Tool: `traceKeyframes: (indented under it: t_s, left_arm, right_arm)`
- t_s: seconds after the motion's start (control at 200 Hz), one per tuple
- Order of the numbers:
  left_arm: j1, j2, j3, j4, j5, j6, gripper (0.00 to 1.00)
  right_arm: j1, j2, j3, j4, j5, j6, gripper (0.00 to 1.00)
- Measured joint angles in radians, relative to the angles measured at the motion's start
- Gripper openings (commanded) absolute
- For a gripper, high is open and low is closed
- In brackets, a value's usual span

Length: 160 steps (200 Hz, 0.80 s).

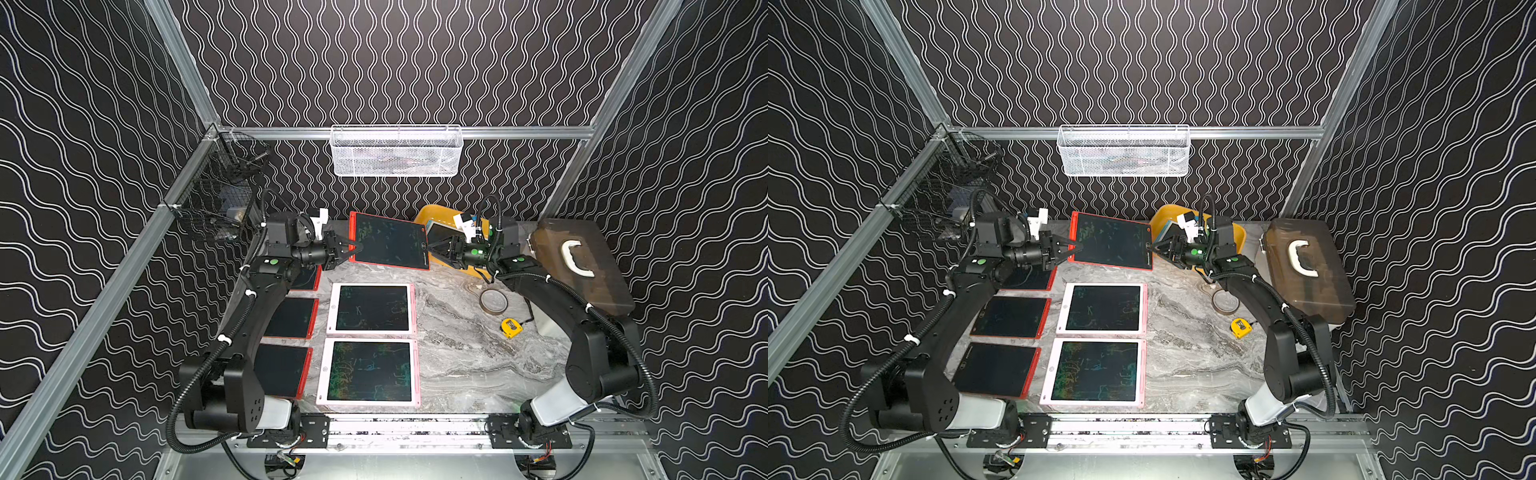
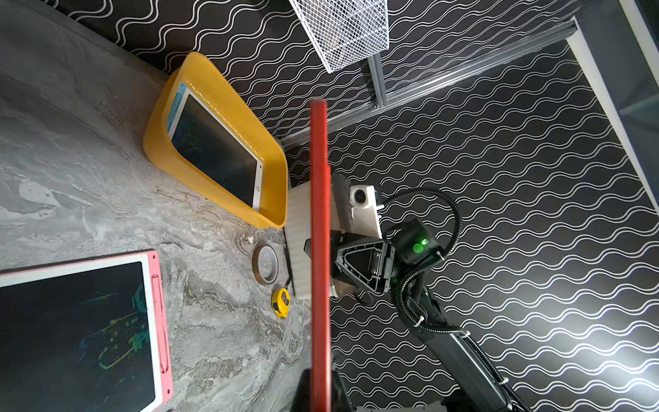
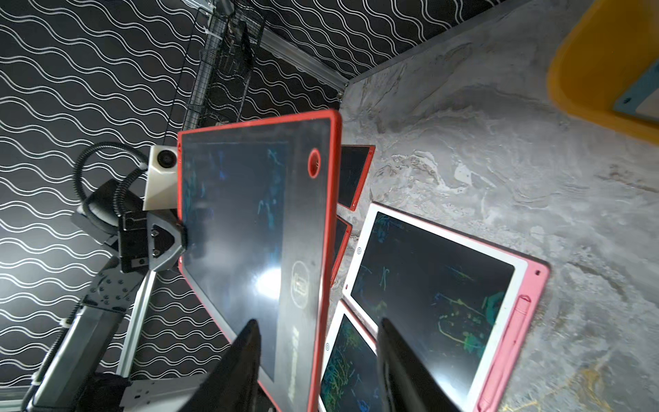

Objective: Take out the writing tablet from the storage box
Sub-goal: Place the writing tablet at the center of the board.

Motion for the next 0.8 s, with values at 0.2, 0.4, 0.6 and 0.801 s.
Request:
traceKeyframes:
  t_s: [0.2, 0.4, 0.6, 0.801]
  left_arm:
    - [-0.002, -0.003, -0.087, 0.128, 0.043, -0.093, 0.00]
    - [-0.003, -0.006, -0.115, 0.195, 0.052, -0.137, 0.00]
    - [-0.010, -0.067, -0.149, 0.174, 0.027, -0.132, 0.00]
    - [-0.113, -0.157, -0.210, 0.055, -0.061, -0.092, 0.00]
  right_arm:
    - [0.017, -0.031, -0.031, 0.061, -0.027, 0.066, 0.40]
    - [0.025, -0.070, -0.012, -0.034, 0.033, 0.020, 0.69]
    - [0.019, -0.103, 0.080, -0.297, 0.271, -0.088, 0.74]
    - [0.010, -0.196, 0.149, -0.523, 0.537, -0.134, 0.81]
